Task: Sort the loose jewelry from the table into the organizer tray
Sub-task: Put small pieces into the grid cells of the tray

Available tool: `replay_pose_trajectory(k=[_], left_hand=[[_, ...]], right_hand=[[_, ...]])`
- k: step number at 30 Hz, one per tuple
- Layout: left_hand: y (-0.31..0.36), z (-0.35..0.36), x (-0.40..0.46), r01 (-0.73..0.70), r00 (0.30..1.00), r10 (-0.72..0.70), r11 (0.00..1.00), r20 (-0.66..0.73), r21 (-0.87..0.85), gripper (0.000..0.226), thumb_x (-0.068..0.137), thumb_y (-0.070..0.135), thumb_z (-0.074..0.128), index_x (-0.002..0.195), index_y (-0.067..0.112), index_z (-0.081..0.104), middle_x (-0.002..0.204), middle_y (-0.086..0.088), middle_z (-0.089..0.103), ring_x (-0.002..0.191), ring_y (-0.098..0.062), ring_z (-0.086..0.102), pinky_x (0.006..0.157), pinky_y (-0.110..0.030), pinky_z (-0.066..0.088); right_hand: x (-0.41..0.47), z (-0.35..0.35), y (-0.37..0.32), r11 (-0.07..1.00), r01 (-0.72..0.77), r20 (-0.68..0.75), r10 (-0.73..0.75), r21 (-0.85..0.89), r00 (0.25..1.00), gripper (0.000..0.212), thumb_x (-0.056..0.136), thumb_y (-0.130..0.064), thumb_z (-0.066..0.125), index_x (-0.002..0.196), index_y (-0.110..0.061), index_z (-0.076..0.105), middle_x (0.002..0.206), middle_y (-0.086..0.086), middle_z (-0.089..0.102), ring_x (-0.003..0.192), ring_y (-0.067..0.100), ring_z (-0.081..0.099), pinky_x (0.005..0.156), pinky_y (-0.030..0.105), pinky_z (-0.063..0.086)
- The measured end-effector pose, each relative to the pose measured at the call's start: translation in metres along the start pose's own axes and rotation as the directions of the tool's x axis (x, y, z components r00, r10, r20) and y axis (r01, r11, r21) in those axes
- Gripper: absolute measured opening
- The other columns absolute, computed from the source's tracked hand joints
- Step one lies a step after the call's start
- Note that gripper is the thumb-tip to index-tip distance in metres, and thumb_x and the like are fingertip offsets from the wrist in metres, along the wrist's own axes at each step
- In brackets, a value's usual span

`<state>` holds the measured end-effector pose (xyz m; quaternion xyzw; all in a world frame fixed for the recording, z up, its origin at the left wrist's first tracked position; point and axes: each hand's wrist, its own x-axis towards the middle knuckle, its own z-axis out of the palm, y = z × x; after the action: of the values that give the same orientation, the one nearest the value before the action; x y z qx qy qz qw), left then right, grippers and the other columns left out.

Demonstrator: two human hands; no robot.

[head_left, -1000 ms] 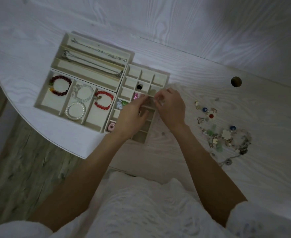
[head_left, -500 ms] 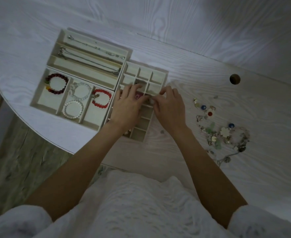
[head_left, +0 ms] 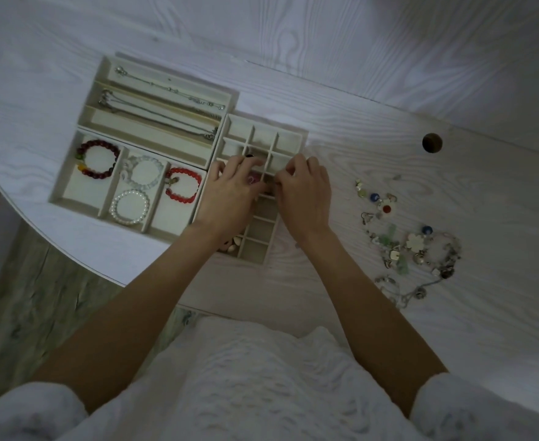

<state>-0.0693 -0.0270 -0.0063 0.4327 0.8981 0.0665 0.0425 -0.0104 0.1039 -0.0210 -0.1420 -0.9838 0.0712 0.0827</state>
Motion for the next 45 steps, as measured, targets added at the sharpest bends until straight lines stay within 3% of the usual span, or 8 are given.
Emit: replay_pose_trajectory(k=[7, 14, 21, 27, 32, 37, 39, 45], left_hand=[[-0.002, 0.001, -0.002, 0.025, 1.000, -0.025, 1.000, 0.001, -0.019, 0.023, 0.075, 0.016, 0.069, 0.095, 0.026, 0.074, 0.127, -0.008, 0.055, 0.117, -0.025, 0.036, 0.089, -0.040, 0.025], [-0.002, 0.005, -0.004, 0.047, 0.999, -0.047, 0.999, -0.008, -0.023, 0.022, 0.076, 0.015, 0.069, 0.097, 0.022, 0.072, 0.126, -0.009, 0.055, 0.116, -0.027, 0.038, 0.089, -0.042, 0.027], [0.001, 0.006, -0.011, 0.110, 0.991, -0.119, 0.984, -0.054, -0.139, 0.028, 0.075, 0.011, 0.065, 0.101, 0.020, 0.069, 0.121, -0.006, 0.058, 0.112, -0.031, 0.045, 0.088, -0.043, 0.033], [0.006, 0.010, -0.001, 0.050, 0.999, -0.049, 0.995, 0.013, -0.087, 0.027, 0.074, 0.011, 0.070, 0.098, 0.023, 0.073, 0.129, -0.012, 0.054, 0.118, -0.038, 0.046, 0.089, -0.051, 0.034], [0.011, 0.014, -0.007, 0.058, 0.996, -0.064, 0.992, -0.054, -0.117, 0.031, 0.077, 0.012, 0.064, 0.106, 0.022, 0.068, 0.123, -0.011, 0.056, 0.111, -0.035, 0.047, 0.087, -0.048, 0.036], [0.023, 0.016, -0.029, 0.096, 0.986, -0.116, 0.982, -0.120, -0.162, 0.036, 0.085, 0.039, 0.049, 0.109, 0.018, 0.066, 0.107, -0.006, 0.062, 0.100, -0.029, 0.053, 0.082, -0.040, 0.037], [0.034, 0.021, -0.036, 0.069, 0.991, -0.087, 0.984, -0.105, -0.161, 0.042, 0.083, 0.046, 0.053, 0.110, 0.017, 0.066, 0.103, -0.005, 0.064, 0.097, -0.028, 0.054, 0.080, -0.039, 0.039], [0.042, 0.024, -0.038, 0.108, 0.992, -0.118, 0.976, -0.043, -0.188, 0.048, 0.074, 0.026, 0.077, 0.119, 0.018, 0.065, 0.100, -0.005, 0.065, 0.091, -0.031, 0.057, 0.077, -0.038, 0.042]], right_hand=[[0.009, -0.001, -0.005, 0.997, 0.006, 0.012, -0.005, -0.074, 1.000, 0.016, 0.059, -0.007, 0.076, 0.054, -0.012, 0.061, 0.064, 0.004, 0.052, 0.064, 0.024, 0.049, 0.065, 0.031, 0.023], [0.007, 0.005, -0.007, 0.993, -0.111, 0.032, 0.112, -0.028, 0.993, 0.016, 0.059, -0.009, 0.078, 0.056, -0.014, 0.062, 0.067, 0.003, 0.054, 0.066, 0.023, 0.050, 0.065, 0.030, 0.025], [-0.018, -0.017, 0.018, 0.907, -0.155, -0.111, 0.214, 0.391, 0.971, 0.006, 0.081, -0.016, 0.070, 0.080, -0.010, 0.072, 0.080, 0.006, 0.058, 0.074, 0.020, 0.052, 0.067, 0.029, 0.039], [-0.056, -0.026, 0.052, 0.867, -0.274, -0.045, 0.321, 0.415, 0.946, 0.013, 0.088, -0.012, 0.058, 0.092, -0.010, 0.071, 0.088, 0.006, 0.059, 0.083, 0.019, 0.053, 0.073, 0.020, 0.036], [-0.077, -0.016, 0.057, 0.912, -0.231, 0.051, 0.227, 0.338, 0.973, 0.013, 0.083, -0.006, 0.062, 0.093, -0.010, 0.070, 0.086, 0.006, 0.061, 0.080, 0.025, 0.054, 0.075, 0.026, 0.036], [-0.071, -0.005, 0.039, 0.950, -0.117, 0.125, 0.084, 0.289, 0.989, 0.031, 0.081, -0.016, 0.067, 0.112, -0.012, 0.064, 0.092, 0.009, 0.059, 0.081, 0.026, 0.052, 0.070, 0.035, 0.043], [-0.068, -0.001, 0.032, 0.968, -0.064, 0.135, 0.032, 0.241, 0.990, 0.038, 0.078, -0.017, 0.069, 0.115, -0.014, 0.062, 0.092, 0.011, 0.057, 0.079, 0.028, 0.051, 0.066, 0.034, 0.040], [-0.074, -0.001, 0.043, 0.969, -0.117, 0.101, 0.097, 0.220, 0.990, 0.033, 0.080, -0.016, 0.068, 0.112, -0.010, 0.063, 0.098, 0.010, 0.061, 0.085, 0.029, 0.055, 0.071, 0.037, 0.044]])
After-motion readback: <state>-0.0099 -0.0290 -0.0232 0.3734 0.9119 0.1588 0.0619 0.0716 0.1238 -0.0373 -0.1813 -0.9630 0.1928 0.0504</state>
